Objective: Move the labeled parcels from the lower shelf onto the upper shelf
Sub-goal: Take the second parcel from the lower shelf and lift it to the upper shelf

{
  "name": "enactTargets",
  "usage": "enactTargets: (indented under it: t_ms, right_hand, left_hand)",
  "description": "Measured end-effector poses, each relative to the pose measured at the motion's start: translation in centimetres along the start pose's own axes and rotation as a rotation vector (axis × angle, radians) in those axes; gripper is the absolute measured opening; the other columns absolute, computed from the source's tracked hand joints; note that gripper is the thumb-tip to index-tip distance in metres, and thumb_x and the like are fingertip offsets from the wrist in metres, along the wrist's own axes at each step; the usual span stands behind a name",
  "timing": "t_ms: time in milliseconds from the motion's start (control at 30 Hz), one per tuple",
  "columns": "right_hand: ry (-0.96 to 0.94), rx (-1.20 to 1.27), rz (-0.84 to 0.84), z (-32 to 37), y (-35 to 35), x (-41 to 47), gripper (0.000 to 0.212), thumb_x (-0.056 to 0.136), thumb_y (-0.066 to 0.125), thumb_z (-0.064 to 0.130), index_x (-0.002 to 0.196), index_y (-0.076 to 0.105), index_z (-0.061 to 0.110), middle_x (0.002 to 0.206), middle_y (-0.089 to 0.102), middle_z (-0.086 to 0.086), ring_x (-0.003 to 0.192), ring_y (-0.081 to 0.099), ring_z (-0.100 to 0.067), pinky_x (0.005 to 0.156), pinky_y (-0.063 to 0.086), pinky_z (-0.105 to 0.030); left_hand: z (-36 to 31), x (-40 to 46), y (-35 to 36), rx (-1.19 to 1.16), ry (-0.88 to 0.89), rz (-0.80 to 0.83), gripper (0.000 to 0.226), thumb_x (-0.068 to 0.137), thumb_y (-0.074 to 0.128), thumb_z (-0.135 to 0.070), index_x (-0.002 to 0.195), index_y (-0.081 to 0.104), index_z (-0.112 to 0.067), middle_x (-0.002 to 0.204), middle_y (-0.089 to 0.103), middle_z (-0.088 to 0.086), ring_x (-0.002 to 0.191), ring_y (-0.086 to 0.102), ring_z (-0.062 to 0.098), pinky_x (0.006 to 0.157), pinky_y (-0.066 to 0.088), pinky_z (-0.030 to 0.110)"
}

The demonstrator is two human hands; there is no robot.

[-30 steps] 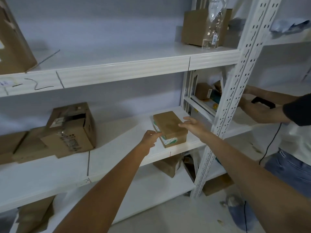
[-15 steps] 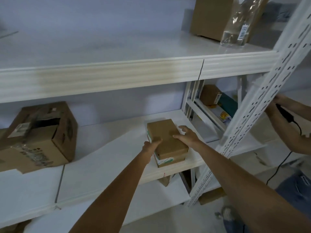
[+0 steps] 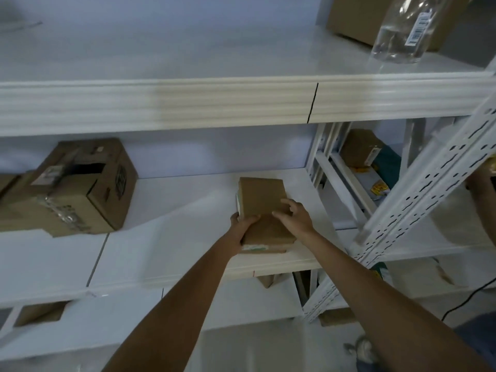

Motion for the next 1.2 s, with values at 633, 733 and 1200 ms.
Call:
enactTargets:
  t_ms: [633, 733, 1200]
  right_hand:
    - [0.208, 0.389, 0.301, 8.9, 1.1, -6.0, 0.078, 0.074, 0.070, 0.061, 0.135, 0.049, 0.016, 0.133, 0.057, -0.008, 0.115, 0.057, -0.027, 0.091, 0.051, -0.041]
    - [0.318, 0.513, 0.340, 10.5, 1.9, -7.3, 0.090, 0.067, 0.075, 0.063, 0.139, 0.044, 0.019, 0.139, 0.054, -0.011, 0.121, 0.054, -0.032, 0.100, 0.047, -0.050]
    - [0.371, 0.644, 0.231, 10.1, 3.3, -8.3, 0.085, 0.062, 0.083, 0.049, 0.134, 0.052, 0.017, 0.124, 0.066, -0.010, 0.112, 0.061, -0.030, 0.075, 0.052, -0.040]
  left_hand:
    - [-6.8, -13.5, 2.0, 1.658, 0.698, -1.001, 0.087, 0.053, 0.073, -0.042, 0.130, 0.046, -0.011, 0.121, 0.054, 0.017, 0.100, 0.052, 0.037, 0.086, 0.039, 0.046]
    - [-6.9, -14.4, 3.5, 1.868, 0.799, -0.985, 0.090, 0.059, 0.077, -0.031, 0.139, 0.042, -0.012, 0.134, 0.050, 0.019, 0.114, 0.050, 0.040, 0.098, 0.038, 0.052]
    - [-7.6, -21.1, 3.7, 1.723, 1.120, -0.857, 0.076, 0.074, 0.062, -0.053, 0.134, 0.052, -0.008, 0.132, 0.060, 0.019, 0.105, 0.064, 0.036, 0.088, 0.051, 0.046]
Point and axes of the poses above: each hand's wrist, its own x-axis towards the middle knuckle, its own y-axis out of the palm, z = x × y, the point moved 7 cm from there along x, towards the middle knuckle
